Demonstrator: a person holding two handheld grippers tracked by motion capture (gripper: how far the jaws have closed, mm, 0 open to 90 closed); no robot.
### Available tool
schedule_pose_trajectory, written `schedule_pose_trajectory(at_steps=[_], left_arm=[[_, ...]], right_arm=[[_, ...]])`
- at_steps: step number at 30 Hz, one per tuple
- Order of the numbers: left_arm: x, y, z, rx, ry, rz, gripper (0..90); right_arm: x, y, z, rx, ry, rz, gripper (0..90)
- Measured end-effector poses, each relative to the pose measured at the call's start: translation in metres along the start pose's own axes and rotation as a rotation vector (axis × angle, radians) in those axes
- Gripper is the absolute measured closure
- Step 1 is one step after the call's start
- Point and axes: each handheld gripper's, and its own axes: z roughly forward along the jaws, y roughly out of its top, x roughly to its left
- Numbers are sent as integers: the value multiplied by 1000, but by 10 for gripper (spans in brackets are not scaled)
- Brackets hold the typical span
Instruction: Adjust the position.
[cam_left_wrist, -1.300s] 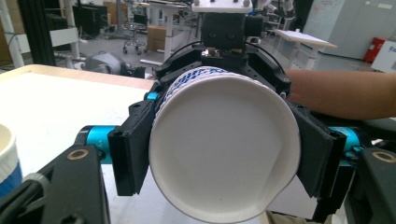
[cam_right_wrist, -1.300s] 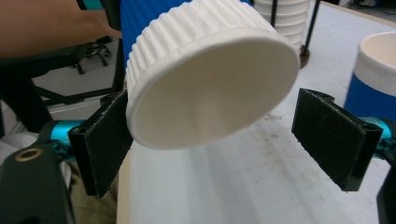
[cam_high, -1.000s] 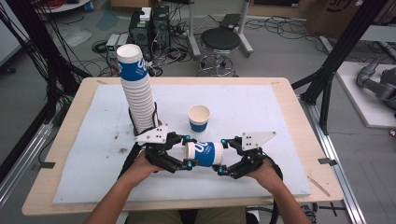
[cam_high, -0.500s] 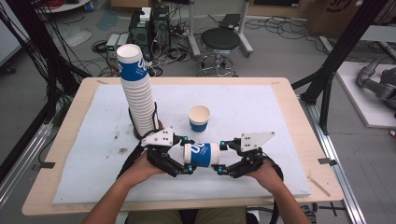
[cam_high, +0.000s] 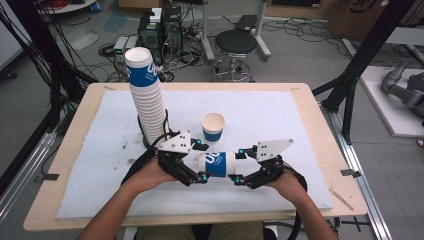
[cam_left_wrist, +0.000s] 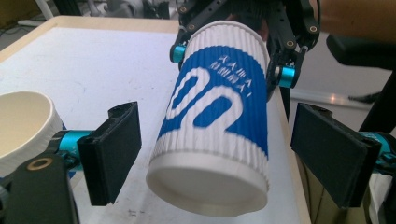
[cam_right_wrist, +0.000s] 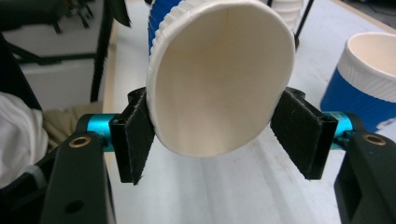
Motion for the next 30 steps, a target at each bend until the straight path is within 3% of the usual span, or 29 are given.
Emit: schedule_pose_trajectory(at_steps=[17, 22, 30], left_arm=[[9, 15, 19, 181, -15, 15, 166], [11, 16, 23, 212, -15, 14, 174], [11, 16, 31, 270, -43, 0, 218]], right_arm=[[-3, 33, -1, 200, -18, -113, 319], [-2, 45, 1, 277, -25, -166, 315], [0, 57, 7, 372, -23, -200, 308]])
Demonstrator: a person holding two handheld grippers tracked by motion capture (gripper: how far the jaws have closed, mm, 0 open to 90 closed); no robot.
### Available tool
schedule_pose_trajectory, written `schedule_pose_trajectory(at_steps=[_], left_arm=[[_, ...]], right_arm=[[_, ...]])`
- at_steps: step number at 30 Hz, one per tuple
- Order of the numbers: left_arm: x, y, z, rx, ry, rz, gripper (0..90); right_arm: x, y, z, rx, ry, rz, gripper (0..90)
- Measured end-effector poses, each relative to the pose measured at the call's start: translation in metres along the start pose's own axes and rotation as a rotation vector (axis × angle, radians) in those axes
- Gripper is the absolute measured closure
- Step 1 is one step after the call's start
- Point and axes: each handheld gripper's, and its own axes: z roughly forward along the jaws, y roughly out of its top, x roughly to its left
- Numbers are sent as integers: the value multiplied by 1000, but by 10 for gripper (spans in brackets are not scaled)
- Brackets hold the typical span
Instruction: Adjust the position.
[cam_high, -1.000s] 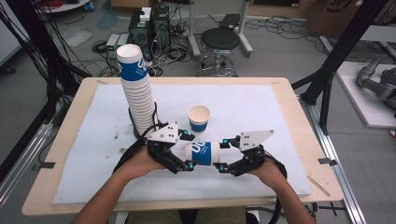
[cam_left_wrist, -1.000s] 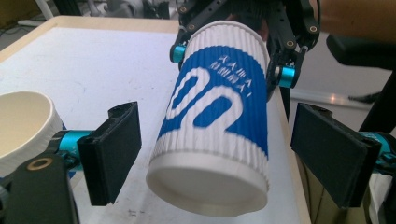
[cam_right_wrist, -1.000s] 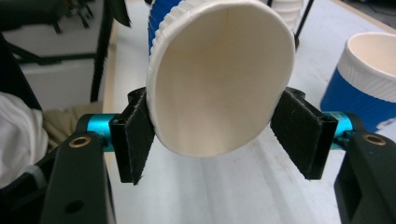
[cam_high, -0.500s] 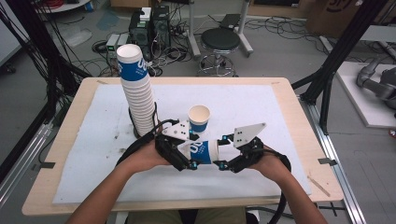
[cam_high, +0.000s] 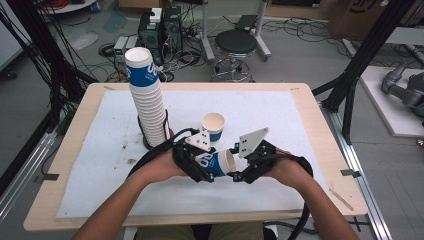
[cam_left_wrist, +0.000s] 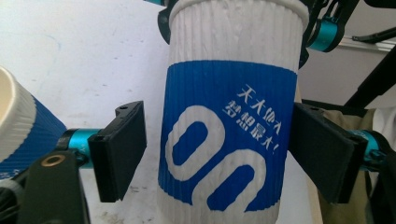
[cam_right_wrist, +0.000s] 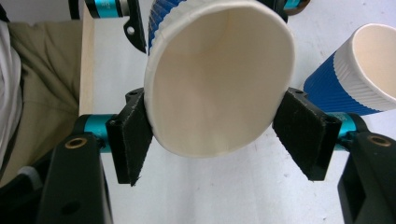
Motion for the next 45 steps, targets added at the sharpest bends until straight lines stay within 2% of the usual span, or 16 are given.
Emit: schedule_pose_trajectory(at_steps=[6, 11, 13, 14, 20, 24, 27, 30, 32, 36, 38, 43, 45], left_arm=[[-1, 0, 5, 39, -24, 3, 263], [-2, -1, 10, 66, -53, 18, 298], [-3, -1, 12, 67, -56, 14, 301], [-3, -2, 12, 68, -59, 17, 303], [-3, -5, 15, 38, -64, 11, 304], [1, -9, 14, -9, -61, -8, 299], [3, -13, 14, -30, -44, -26, 296], [4, -17, 10, -60, -18, -47, 290], [6, -20, 7, -89, 0, -63, 283], [10, -28, 2, -163, 41, -109, 273], [12, -33, 0, -198, 60, -129, 271], [15, -41, -4, -299, 110, -167, 265], [16, -44, -5, -320, 129, -172, 262]], right_arm=[[1, 8, 4, 54, 9, -28, 308], [4, 14, 6, 122, 22, -56, 308], [4, 16, 8, 124, 22, -82, 308], [5, 17, 7, 139, 26, -64, 308], [5, 15, 7, 138, 39, -53, 288], [2, 13, 5, 98, 29, -28, 260], [1, 10, -1, 34, -5, -20, 259], [-3, 6, -8, -38, -10, 36, 245], [-5, 0, -13, -106, -12, 82, 230], [-9, -14, -22, -222, -49, 173, 217], [-10, -24, -26, -276, -83, 222, 216], [-10, -42, -34, -347, -156, 304, 207], [-10, -48, -38, -359, -179, 321, 207]])
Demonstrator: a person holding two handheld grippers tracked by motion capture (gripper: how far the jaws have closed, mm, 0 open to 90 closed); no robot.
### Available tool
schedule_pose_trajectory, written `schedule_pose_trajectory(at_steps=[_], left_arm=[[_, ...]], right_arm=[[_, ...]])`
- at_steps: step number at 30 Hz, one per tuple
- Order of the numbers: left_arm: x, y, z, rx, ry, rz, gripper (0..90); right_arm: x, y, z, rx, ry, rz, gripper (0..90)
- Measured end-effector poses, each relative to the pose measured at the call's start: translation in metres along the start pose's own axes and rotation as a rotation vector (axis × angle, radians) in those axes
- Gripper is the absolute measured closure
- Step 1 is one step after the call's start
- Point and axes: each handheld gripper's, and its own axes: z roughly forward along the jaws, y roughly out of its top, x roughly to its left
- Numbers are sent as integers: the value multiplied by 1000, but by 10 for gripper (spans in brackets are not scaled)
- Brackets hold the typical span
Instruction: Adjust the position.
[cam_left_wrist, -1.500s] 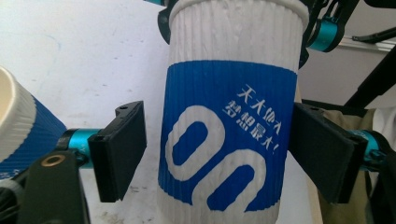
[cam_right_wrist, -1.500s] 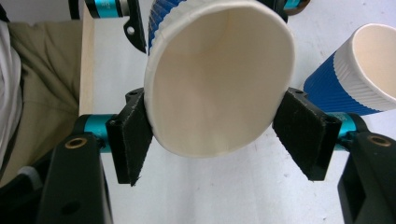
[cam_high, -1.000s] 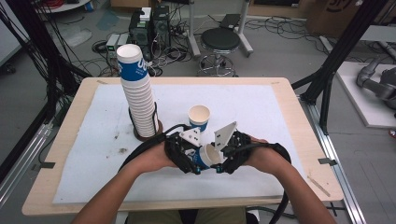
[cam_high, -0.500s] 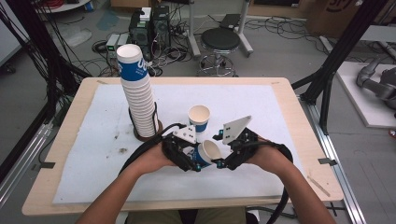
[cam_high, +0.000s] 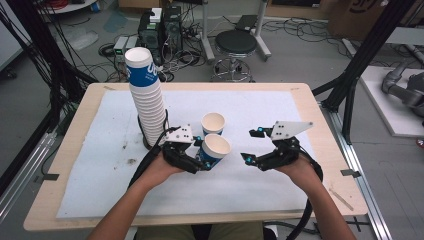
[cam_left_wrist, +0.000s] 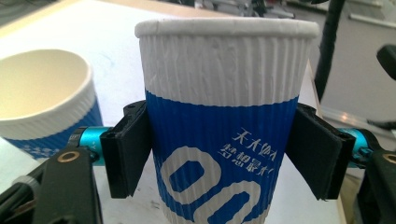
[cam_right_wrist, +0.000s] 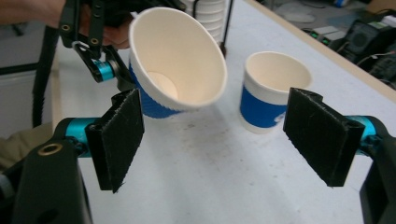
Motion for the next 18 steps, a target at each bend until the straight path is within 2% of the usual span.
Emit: schedule_pose_trajectory(at_steps=[6, 10, 13, 18], left_arm=[[1, -5, -2, -44, 25, -6, 261], [1, -7, -4, -89, 31, -6, 259], [1, -9, -5, -104, 35, -3, 257], [1, -12, -7, -129, 42, -1, 255]], right_arm=[[-4, -11, -9, -20, -41, 31, 207], [-6, -20, -11, -22, -73, 51, 207], [-7, -28, -12, -22, -100, 71, 207], [-10, -43, -16, -34, -150, 131, 207]])
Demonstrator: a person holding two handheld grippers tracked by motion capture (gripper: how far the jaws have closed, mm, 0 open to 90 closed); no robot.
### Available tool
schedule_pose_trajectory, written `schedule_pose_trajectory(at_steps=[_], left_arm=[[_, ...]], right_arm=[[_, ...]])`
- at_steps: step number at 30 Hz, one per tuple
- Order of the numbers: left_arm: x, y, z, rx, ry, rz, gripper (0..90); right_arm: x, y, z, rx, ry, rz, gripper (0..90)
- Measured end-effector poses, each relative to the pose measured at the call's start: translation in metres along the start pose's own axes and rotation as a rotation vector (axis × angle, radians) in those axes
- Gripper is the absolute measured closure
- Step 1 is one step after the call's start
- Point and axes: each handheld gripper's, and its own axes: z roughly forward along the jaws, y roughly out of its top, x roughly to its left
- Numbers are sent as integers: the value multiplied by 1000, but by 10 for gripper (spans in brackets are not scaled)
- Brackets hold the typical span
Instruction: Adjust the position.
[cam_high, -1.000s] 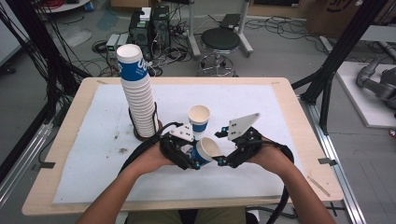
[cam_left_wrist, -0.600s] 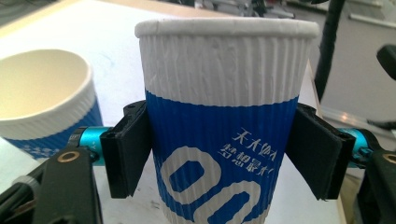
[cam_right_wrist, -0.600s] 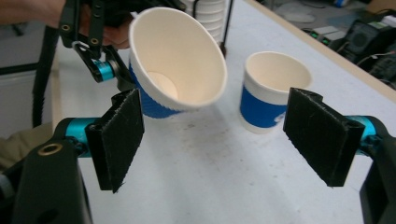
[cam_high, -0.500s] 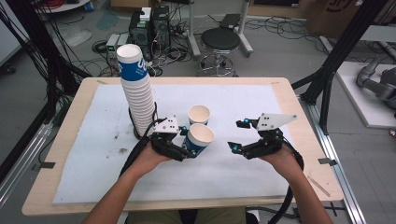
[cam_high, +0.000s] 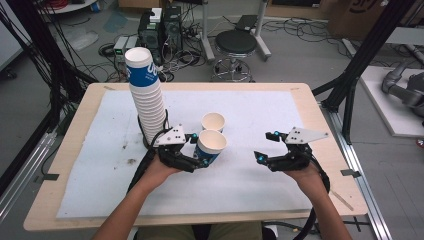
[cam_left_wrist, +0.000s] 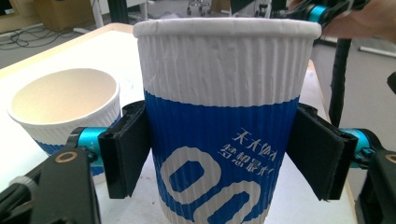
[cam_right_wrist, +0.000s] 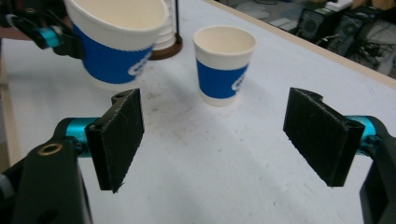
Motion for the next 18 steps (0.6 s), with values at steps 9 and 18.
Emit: schedule_pose_trajectory(at_steps=[9, 18], left_arm=[[0, -4, -9, -88, 25, -3, 255], [1, -8, -16, -117, 42, 2, 253]], right_arm=[[-3, -21, -9, -46, -96, 11, 208], [-4, -25, -11, -37, -122, 7, 207]])
